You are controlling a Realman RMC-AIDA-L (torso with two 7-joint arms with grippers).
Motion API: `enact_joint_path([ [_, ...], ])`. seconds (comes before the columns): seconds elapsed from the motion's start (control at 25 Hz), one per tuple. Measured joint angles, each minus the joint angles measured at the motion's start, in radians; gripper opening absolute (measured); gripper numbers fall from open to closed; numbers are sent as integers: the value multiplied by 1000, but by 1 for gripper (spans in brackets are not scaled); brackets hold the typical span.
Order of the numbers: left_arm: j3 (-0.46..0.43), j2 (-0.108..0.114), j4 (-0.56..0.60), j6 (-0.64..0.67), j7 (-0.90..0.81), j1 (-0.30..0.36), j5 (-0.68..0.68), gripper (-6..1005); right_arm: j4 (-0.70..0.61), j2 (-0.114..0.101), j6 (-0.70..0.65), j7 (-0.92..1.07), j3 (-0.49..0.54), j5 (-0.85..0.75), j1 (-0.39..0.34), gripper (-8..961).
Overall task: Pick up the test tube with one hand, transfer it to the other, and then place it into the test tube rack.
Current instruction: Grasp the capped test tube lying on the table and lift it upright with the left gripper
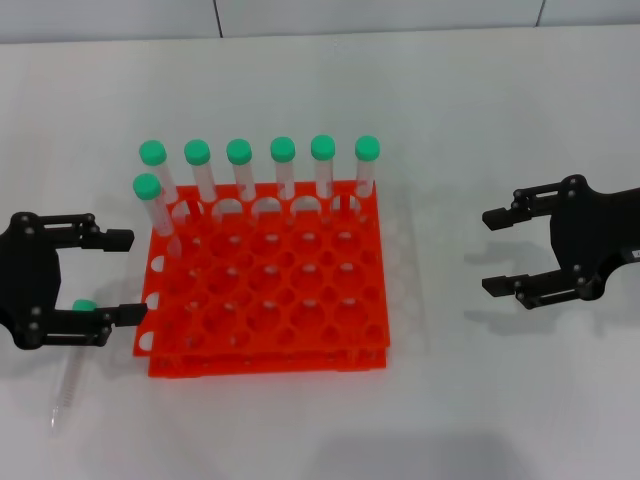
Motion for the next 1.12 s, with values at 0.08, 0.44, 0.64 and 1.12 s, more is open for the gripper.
enact_joint_path([
  [0.08, 0, 0, 0, 0, 0, 1, 0, 754, 0, -1, 0, 0, 0, 0, 0, 703],
  [0.44, 0, -2, 1, 1, 0, 1, 0, 747, 0, -1, 1, 0, 0, 0, 0, 702],
  [0.64, 0, -2, 2, 2, 0, 1, 0, 742, 0, -1, 1, 0, 0, 0, 0, 702],
  [1.12, 6, 1, 41, 11, -118, -4, 1, 732, 2, -1, 1, 0, 0, 0, -1, 702],
])
